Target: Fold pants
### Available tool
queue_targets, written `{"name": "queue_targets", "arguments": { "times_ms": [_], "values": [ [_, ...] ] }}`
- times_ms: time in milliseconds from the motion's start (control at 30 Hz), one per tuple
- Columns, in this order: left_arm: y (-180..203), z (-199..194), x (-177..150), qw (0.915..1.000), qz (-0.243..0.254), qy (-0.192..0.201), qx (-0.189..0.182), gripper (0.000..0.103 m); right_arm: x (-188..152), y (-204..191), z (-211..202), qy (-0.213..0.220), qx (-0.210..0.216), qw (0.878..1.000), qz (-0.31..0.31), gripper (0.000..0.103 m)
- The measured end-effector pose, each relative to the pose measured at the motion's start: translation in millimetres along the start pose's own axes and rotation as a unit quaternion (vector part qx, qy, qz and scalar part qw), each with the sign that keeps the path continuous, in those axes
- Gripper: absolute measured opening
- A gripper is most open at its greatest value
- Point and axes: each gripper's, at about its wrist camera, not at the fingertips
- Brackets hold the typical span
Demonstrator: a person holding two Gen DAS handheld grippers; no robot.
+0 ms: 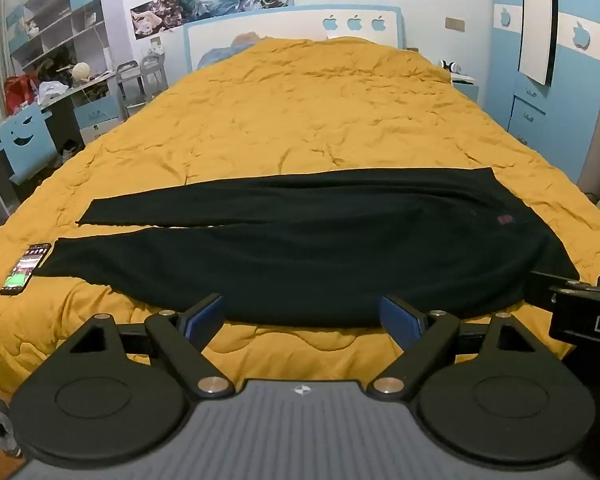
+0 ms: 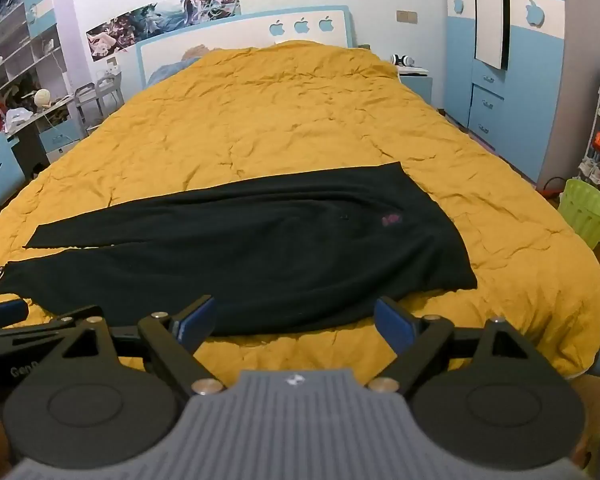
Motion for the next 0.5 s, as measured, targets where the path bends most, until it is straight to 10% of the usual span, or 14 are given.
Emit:
{"name": "queue_targets", "arguments": {
  "times_ms": [500],
  "values": [
    [5.4,2.8,7.4,0.9999,0.000,0.002,-0.015,0.102,0.0,-2.2,-1.1,-0.003,0.000,1.000,0.000,0.082]
  ]
}}
Point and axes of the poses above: each gripper's, at about its wrist camera, not at the fingertips, and z roughly the way its jaws point, y to its right, x to its top, and after that the axes turned 14 degrees about x, right-handed
